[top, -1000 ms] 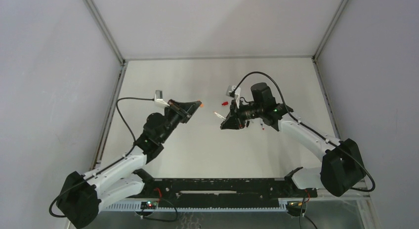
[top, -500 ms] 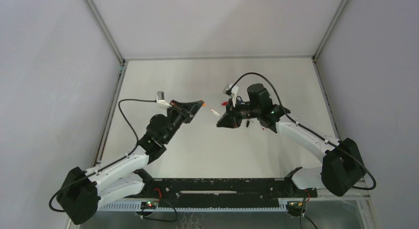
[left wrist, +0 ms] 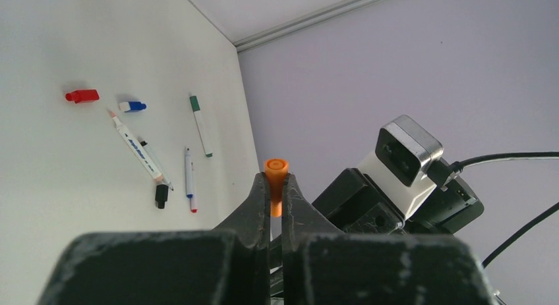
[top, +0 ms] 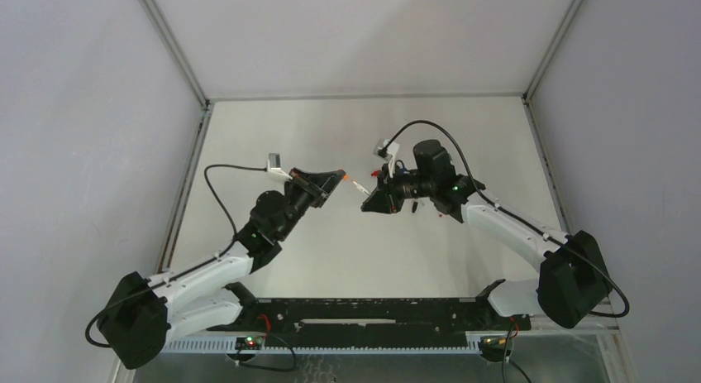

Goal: Insert the pens into the pen caps
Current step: Insert the pen into the pen cap.

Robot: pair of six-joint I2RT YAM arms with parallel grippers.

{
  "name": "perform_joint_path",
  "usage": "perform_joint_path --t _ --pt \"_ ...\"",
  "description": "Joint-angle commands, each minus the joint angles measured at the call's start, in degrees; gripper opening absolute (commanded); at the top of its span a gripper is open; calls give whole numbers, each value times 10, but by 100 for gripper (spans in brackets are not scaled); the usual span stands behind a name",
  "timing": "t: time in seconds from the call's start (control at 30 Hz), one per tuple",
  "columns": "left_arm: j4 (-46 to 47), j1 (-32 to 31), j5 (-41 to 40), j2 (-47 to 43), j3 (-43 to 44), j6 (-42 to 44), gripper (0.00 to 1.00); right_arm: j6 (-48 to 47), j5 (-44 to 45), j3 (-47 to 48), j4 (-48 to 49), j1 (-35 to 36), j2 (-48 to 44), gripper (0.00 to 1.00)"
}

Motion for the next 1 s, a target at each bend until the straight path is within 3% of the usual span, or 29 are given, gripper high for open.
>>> perform_joint_path --t 0.0,0.97 --pt "27 -7 -3 2 23 -4 0 10 8 -2 21 7 0 0" --pt "40 -20 -17 5 19 -18 0 6 11 -2 19 9 4 0"
